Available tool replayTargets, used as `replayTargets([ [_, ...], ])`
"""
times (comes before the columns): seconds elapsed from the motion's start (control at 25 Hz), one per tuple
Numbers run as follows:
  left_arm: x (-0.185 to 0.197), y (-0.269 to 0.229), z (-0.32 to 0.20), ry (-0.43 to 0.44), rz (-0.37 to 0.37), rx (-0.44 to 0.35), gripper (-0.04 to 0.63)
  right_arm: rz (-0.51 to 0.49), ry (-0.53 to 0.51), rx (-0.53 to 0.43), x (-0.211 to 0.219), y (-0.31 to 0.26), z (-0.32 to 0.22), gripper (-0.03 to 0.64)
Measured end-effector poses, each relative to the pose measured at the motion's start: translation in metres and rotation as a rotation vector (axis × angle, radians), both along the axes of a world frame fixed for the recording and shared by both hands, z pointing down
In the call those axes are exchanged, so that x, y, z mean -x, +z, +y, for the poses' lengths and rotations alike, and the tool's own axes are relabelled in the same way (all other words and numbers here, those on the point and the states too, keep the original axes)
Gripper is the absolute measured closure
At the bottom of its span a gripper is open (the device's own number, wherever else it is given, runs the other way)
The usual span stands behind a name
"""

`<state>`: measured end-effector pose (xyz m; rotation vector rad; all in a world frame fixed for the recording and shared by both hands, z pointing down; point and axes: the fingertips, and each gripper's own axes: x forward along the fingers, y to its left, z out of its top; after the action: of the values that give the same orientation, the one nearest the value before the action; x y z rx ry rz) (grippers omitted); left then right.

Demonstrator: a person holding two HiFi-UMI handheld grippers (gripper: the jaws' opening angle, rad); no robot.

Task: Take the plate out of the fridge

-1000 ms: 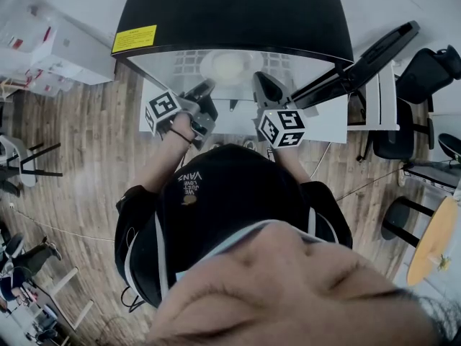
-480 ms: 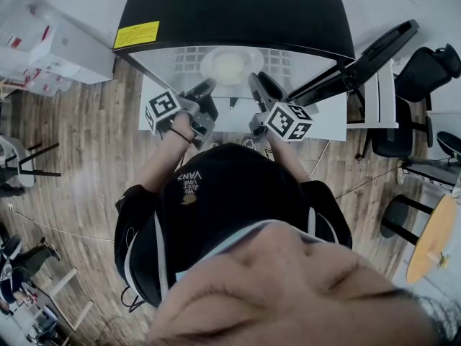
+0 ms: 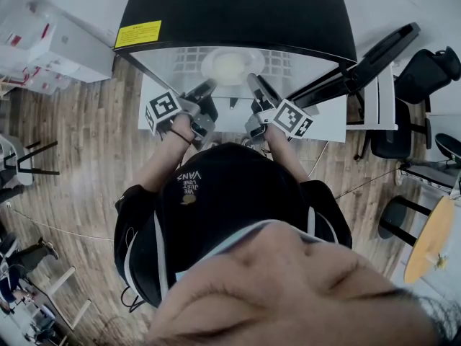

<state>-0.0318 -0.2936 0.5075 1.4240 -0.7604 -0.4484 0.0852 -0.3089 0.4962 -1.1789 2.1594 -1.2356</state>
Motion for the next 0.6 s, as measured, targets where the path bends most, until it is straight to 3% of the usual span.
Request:
replayTargets([
  [0.4, -0.0006, 0.0018, 0.0044, 0.021, 0.004, -0.010, 0.568, -0.090, 0.020, 0.059, 0.0007, 0.0069, -0.0051, 0.483],
  [0.6, 0.0004, 0.0011, 0.0041, 0.041, -0.012, -0.041, 0.568, -0.110, 0.032, 0.049, 0.0014, 0.0049, -0.0052, 0.516],
])
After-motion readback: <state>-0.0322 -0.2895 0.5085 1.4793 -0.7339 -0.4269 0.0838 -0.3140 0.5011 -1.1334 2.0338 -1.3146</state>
